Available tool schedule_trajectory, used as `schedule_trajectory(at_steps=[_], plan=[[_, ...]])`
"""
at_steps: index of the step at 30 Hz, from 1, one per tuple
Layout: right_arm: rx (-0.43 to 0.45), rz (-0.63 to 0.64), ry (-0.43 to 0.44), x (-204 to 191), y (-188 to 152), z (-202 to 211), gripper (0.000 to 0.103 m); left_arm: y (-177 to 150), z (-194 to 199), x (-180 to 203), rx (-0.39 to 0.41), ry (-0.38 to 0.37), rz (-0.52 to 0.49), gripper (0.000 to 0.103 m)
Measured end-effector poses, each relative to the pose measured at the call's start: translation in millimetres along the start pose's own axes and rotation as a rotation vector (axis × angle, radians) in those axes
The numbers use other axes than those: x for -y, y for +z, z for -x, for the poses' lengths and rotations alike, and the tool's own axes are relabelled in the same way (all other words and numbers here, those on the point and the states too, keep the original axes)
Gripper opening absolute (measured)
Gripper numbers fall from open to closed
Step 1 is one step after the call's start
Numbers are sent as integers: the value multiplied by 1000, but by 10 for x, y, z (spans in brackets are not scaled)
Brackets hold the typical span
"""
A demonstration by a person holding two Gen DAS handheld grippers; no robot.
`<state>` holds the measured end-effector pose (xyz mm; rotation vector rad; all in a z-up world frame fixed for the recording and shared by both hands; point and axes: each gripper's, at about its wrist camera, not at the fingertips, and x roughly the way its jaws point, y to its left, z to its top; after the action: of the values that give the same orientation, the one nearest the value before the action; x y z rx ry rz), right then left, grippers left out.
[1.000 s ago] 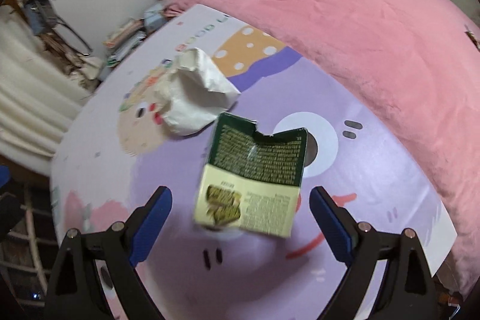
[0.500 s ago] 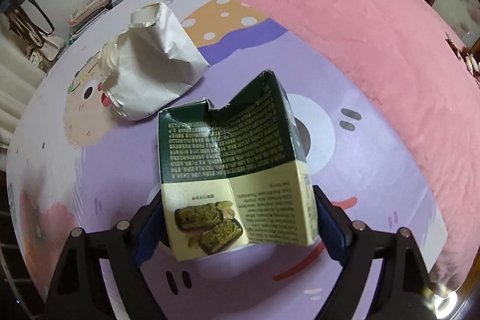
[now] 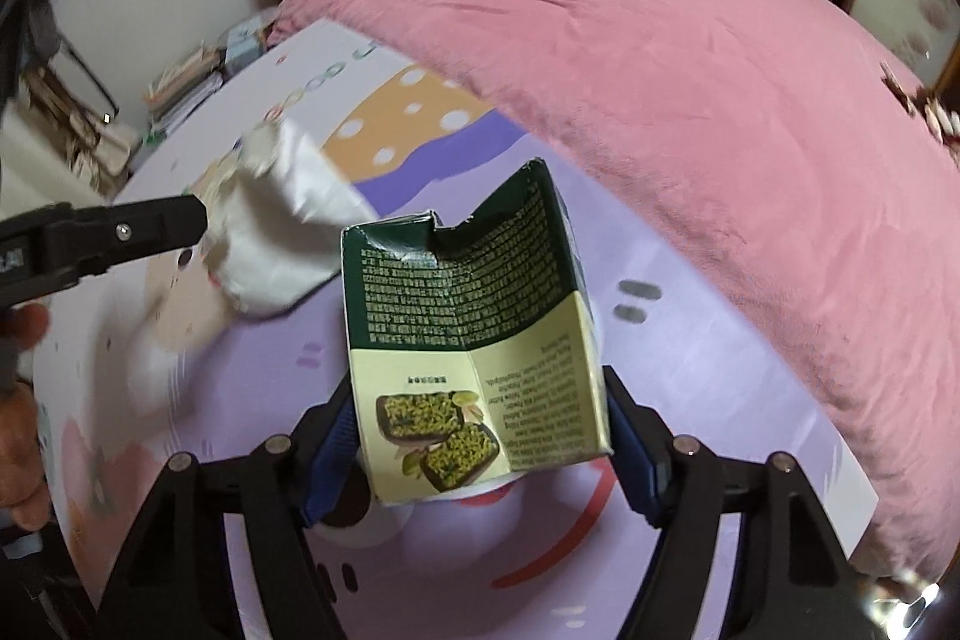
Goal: Collect trash
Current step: 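Grasp the green-and-beige snack box with the right tool while the left tool grasps the white paper bag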
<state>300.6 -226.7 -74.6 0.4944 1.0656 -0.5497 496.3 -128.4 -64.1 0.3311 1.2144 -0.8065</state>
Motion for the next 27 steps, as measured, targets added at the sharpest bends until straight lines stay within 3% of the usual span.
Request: schedule_trajectory(at_steps=[16,18,23,27], plan=[[25,-37,79,90,179,-168,73,226,-624,-3,-84,-117,-29,93],[28,-31,83,73,198,-179,73,254,-644,41,-67,-115,-31,87],[30,-24,95,65,242,-203,73,286,-662,128,-53,-160,-7,50],[31,-20,112,87,225,-183,72,263,-623,174,-25,-149,12,36]])
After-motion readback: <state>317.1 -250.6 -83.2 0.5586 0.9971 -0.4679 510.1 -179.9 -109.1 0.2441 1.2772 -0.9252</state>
